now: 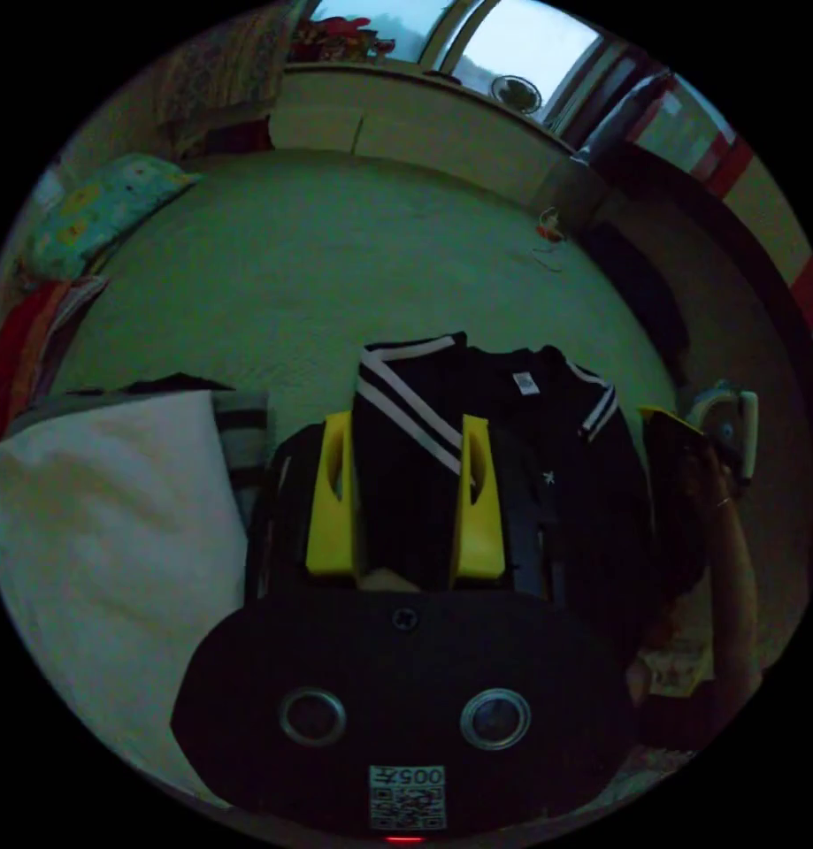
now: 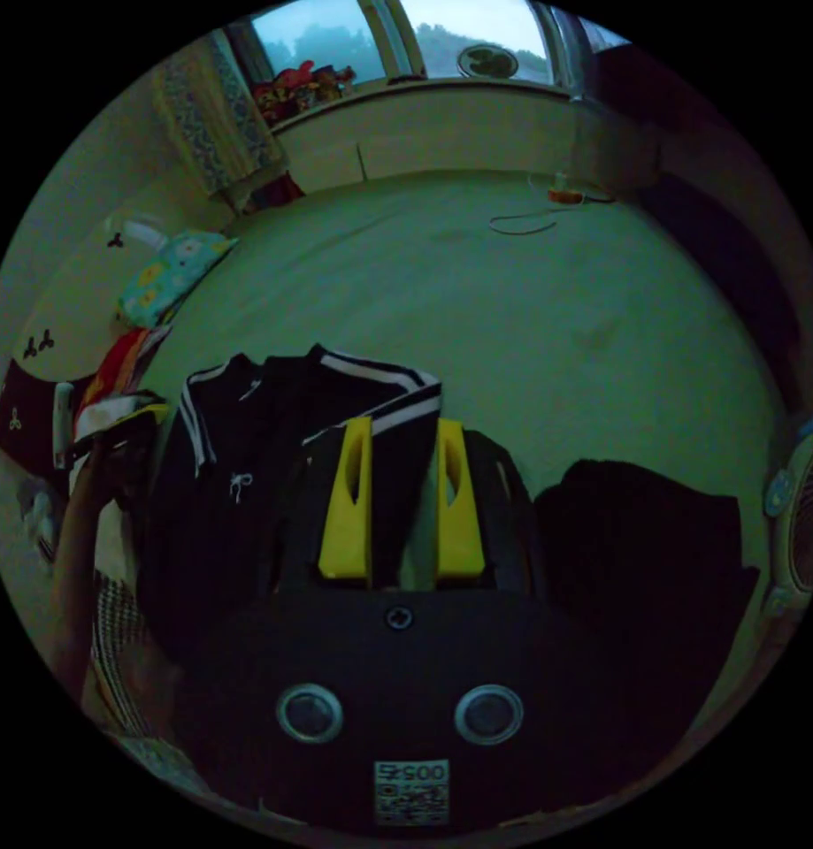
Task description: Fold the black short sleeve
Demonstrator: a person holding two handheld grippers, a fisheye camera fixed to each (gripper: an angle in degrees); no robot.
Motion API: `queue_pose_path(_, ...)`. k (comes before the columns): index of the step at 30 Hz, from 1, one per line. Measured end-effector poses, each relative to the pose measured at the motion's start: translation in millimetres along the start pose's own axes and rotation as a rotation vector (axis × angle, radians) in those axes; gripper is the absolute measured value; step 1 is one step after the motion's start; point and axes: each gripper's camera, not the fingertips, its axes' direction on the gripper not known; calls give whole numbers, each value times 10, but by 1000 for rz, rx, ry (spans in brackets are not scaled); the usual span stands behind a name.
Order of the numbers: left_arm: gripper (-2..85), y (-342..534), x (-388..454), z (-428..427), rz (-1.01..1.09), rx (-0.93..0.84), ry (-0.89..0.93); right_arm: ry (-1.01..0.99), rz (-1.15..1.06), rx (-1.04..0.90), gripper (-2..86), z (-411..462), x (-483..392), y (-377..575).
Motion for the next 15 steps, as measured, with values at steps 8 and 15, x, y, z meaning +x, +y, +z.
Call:
queue_pose_path(8,138,-140,-310,221,-26,-59,-78,71,67,-47,82,312,-75,66)
queue_pose_path(15,50,-10,-554,-21,-66,-19,100,125,-6,8,-1,49,-233,253)
